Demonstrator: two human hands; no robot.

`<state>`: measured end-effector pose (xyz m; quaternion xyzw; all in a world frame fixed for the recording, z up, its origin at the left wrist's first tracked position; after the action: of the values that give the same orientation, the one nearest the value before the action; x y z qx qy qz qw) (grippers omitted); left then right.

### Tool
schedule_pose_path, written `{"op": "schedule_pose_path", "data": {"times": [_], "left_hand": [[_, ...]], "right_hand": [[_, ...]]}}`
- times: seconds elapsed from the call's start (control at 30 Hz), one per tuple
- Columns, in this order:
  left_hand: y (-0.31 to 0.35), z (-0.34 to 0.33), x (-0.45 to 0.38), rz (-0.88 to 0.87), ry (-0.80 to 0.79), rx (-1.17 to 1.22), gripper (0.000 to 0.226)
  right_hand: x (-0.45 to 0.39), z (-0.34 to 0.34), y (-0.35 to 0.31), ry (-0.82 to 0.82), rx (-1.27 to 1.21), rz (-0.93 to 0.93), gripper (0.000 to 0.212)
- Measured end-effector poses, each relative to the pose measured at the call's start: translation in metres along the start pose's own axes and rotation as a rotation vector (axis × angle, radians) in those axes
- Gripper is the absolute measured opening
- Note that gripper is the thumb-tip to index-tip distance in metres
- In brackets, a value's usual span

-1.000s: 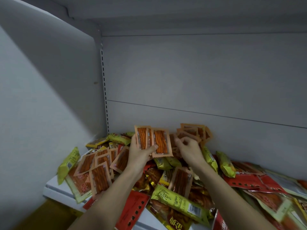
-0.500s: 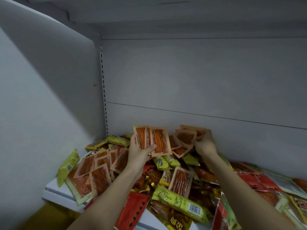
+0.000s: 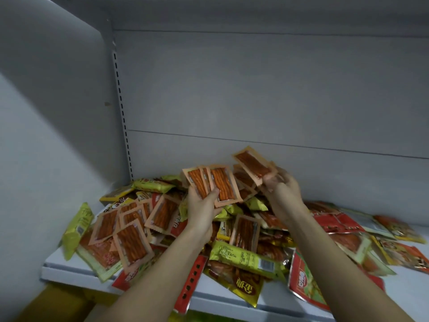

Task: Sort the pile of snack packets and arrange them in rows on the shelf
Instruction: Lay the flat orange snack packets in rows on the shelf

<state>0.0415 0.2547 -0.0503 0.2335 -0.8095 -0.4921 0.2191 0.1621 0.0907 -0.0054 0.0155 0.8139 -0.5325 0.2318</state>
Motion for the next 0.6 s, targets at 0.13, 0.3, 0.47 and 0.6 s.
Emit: {"op": "schedule_pose_path", "data": {"times": [0.13, 0.3, 0.47, 0.6], "left_hand": [[-0.013, -0.02, 0.006, 0.09, -0.079, 0.111, 0.041], [-0.04, -0.051, 0.017, 0.152, -0.177, 0.084, 0.044], [-0.07, -0.088, 0.041, 0.216, -0.259, 0.108, 0.055], [-0.087, -0.123, 0.059, 0.19, -0.268, 0.025, 0.058]], "right_hand": [[0.04, -0.004, 0.002, 0.024, -0.006, -0.051, 0.031], [0.072, 0.027, -0.009, 0.115, 0.349, -0.017, 0.03], [0.092, 0.069, -0.022, 0.093, 0.497, -0.102, 0.031], [0.106, 0.11, -0.037, 0.062, 0.607, -0.143, 0.034]]}}
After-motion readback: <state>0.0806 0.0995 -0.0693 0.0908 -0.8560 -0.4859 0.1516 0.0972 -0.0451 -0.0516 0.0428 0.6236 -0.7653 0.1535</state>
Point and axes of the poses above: each hand's wrist, its own x-axis away from the middle knuckle, its own z-axis out of the back of the hand, y = z × x, the point moved 7 cm from there along -x, towards the middle knuckle, and after that the axes turned 14 degrees about z, right-handed, at the moved point
